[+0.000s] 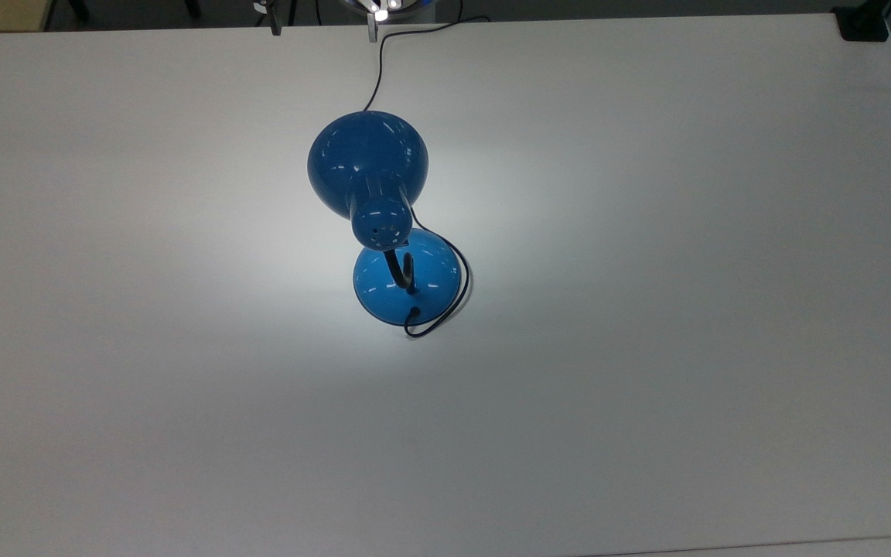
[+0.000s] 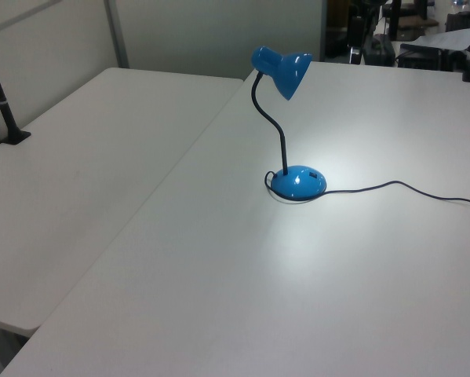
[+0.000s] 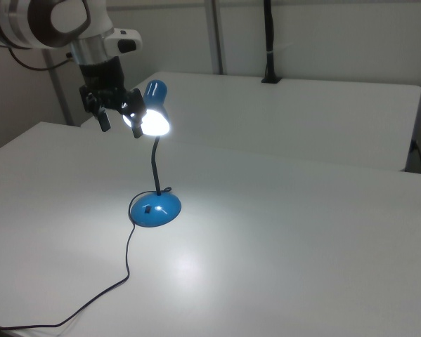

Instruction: Turn off the lamp

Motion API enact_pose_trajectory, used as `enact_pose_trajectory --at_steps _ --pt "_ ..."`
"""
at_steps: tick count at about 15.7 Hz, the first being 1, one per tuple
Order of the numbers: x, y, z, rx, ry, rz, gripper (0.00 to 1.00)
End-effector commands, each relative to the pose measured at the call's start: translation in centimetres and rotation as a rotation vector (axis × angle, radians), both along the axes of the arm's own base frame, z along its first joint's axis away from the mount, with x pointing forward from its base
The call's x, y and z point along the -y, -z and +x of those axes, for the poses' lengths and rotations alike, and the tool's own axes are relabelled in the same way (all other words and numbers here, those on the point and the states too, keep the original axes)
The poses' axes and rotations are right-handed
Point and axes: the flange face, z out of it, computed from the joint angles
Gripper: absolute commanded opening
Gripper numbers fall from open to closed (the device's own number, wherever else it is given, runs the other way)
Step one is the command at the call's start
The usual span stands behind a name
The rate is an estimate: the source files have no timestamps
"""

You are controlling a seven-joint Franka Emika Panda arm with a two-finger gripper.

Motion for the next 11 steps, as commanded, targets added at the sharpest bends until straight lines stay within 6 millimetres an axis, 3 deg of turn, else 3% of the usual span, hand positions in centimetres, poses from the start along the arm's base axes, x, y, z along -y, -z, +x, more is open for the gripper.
enact_pose_trajectory --at_steps 1,4,6,9,11 --pt "-0.04 -0.44 -0.08 -0.025 -0.012 0.007 1.0" --pt "-0.04 -0.44 -0.08 -0.025 -0.012 0.007 1.0" --pt "-0.04 -0.44 -0.08 -0.025 -0.013 0.007 0.91" --pt "-0.03 -0.5 -0.16 -0.027 -0.056 0.006 0.47" --pt "-0.05 -0.42 -0.12 -0.029 -0.058 0.007 0.26"
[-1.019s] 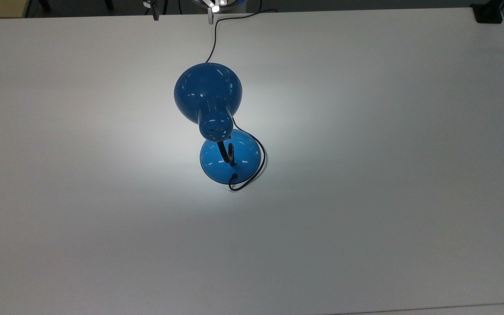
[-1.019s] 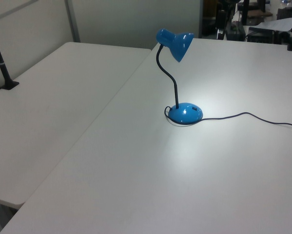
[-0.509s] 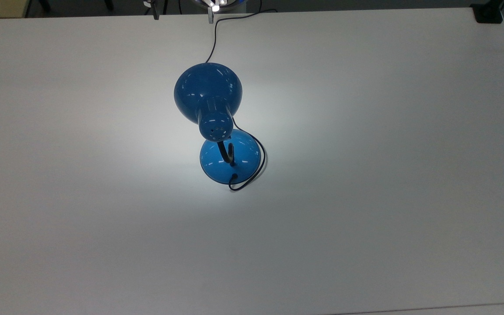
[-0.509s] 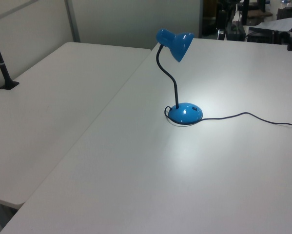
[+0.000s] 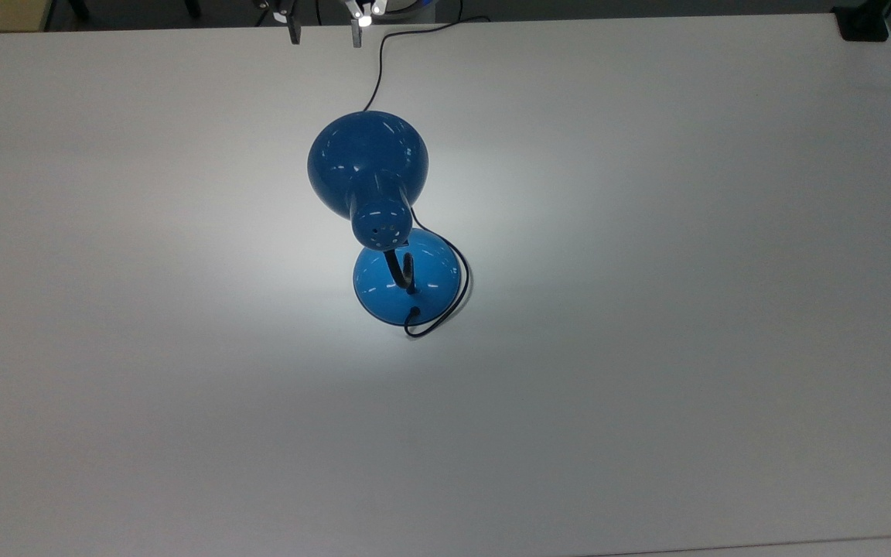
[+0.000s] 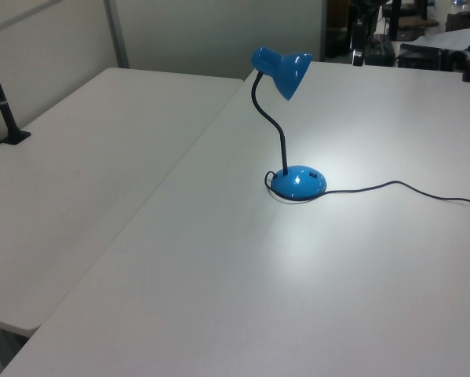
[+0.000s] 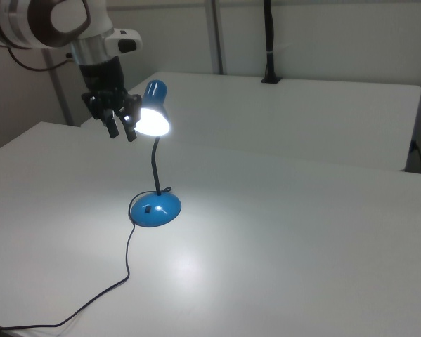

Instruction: Turn off the lamp

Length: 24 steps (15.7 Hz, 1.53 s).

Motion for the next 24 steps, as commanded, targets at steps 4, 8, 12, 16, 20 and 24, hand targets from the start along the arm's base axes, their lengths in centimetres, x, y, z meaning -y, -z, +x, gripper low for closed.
enact_pose_trajectory --at_steps 4,8,12,16,20,24 --pt "-0.1 -0.4 -0.1 -0.024 -0.033 0.008 0.0" --pt "-0.1 -0.3 0.0 -0.026 -0.033 0.008 0.0" --pt "-0.1 -0.3 0.0 -0.023 -0.034 0.008 0.0" --pt "-0.1 -0.2 0.0 -0.026 -0.035 0.008 0.0" --pt "-0.2 0.5 -1.1 -0.029 -0.037 0.006 0.0" --pt "-0.8 3.8 -4.2 -0.002 -0.051 0.005 0.0"
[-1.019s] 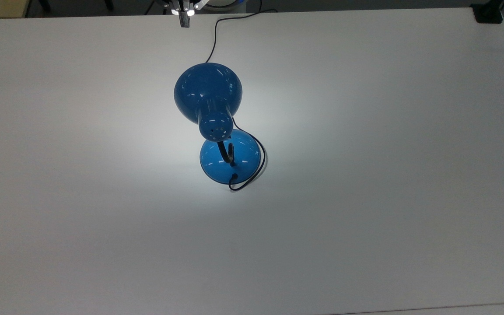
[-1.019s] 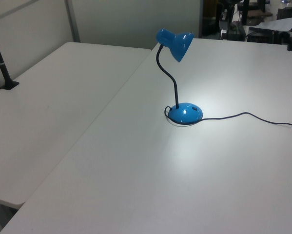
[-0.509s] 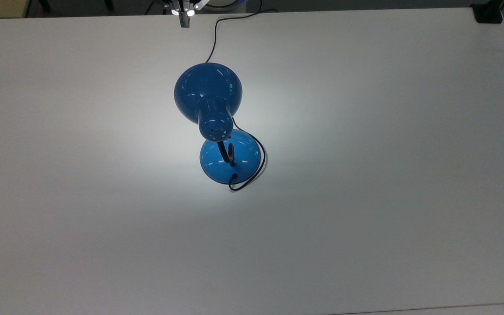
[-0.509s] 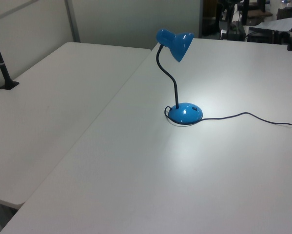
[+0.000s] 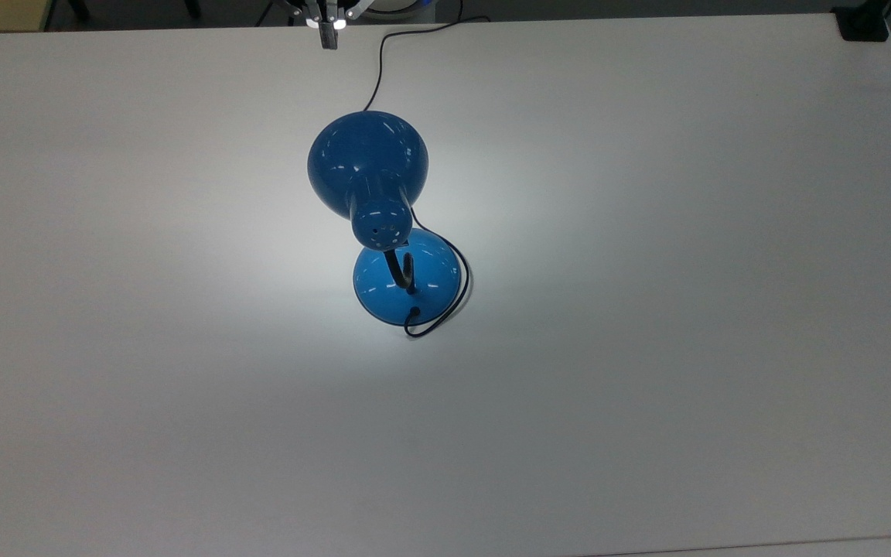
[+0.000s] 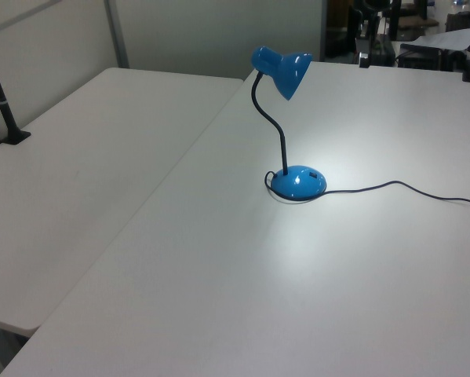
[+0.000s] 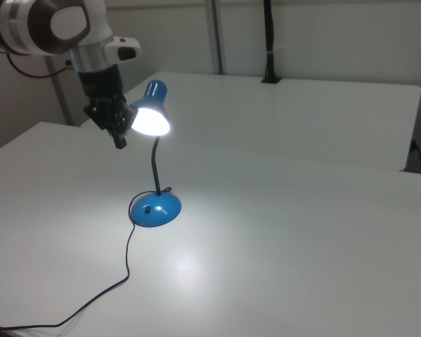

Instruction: Turn off the lamp

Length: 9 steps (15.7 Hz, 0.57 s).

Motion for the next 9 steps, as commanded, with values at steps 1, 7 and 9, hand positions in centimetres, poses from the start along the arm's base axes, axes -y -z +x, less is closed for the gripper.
enact_pose_trajectory --at_steps 1,7,9 --pt "-0.9 3.8 -3.8 0.031 -0.036 0.006 0.0" --pt "-1.2 10.8 -3.5 0.034 -0.047 0.008 0.0" --pt "-1.5 14.2 -2.2 0.06 -0.053 0.01 0.0"
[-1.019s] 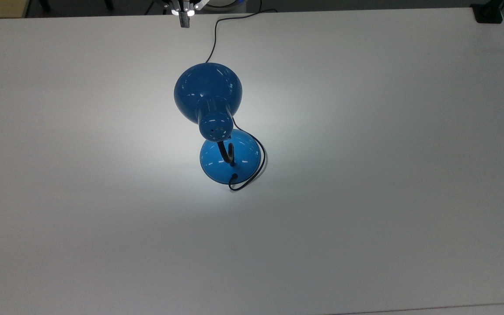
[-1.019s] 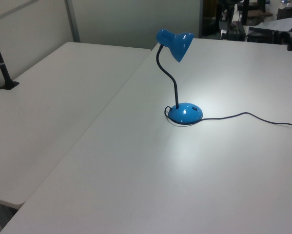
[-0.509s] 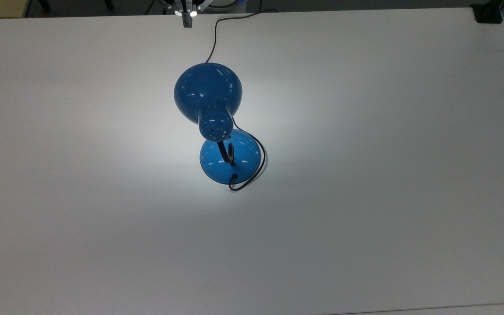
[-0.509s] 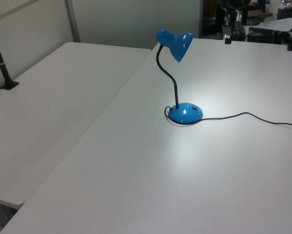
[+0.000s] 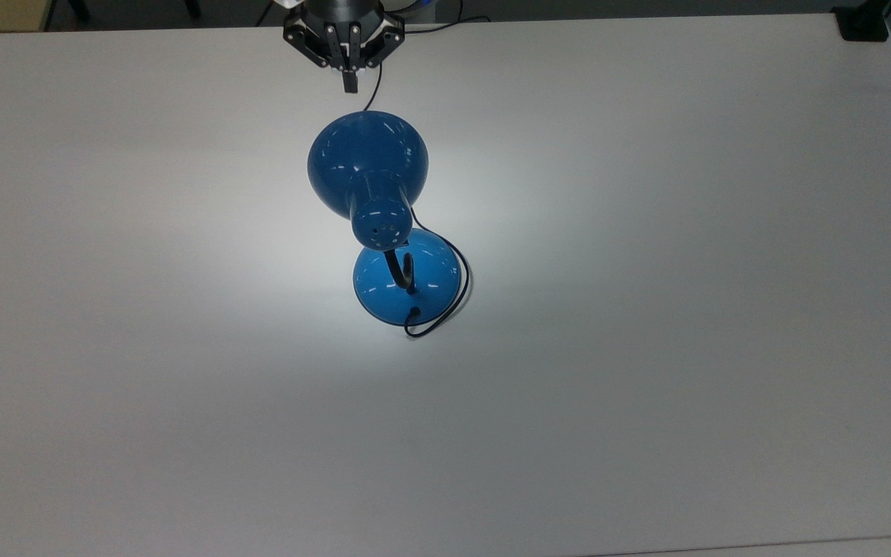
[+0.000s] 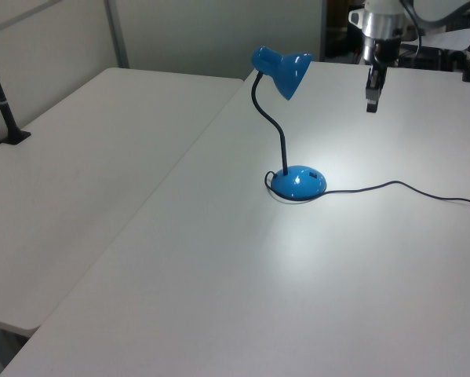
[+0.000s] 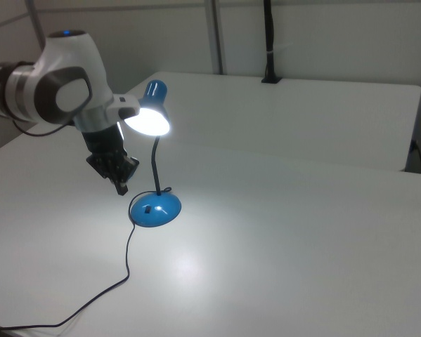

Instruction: Turn off the lamp

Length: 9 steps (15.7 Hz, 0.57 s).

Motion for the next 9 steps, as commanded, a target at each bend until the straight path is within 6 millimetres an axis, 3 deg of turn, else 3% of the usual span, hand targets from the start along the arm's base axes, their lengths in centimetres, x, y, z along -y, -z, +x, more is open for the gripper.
enact_pose_trajectory --at_steps 1,9 --pt "-1.6 5.3 1.6 0.039 -0.044 0.011 0.0" --pt "-4.6 12.5 5.2 0.116 -0.112 0.012 0.0"
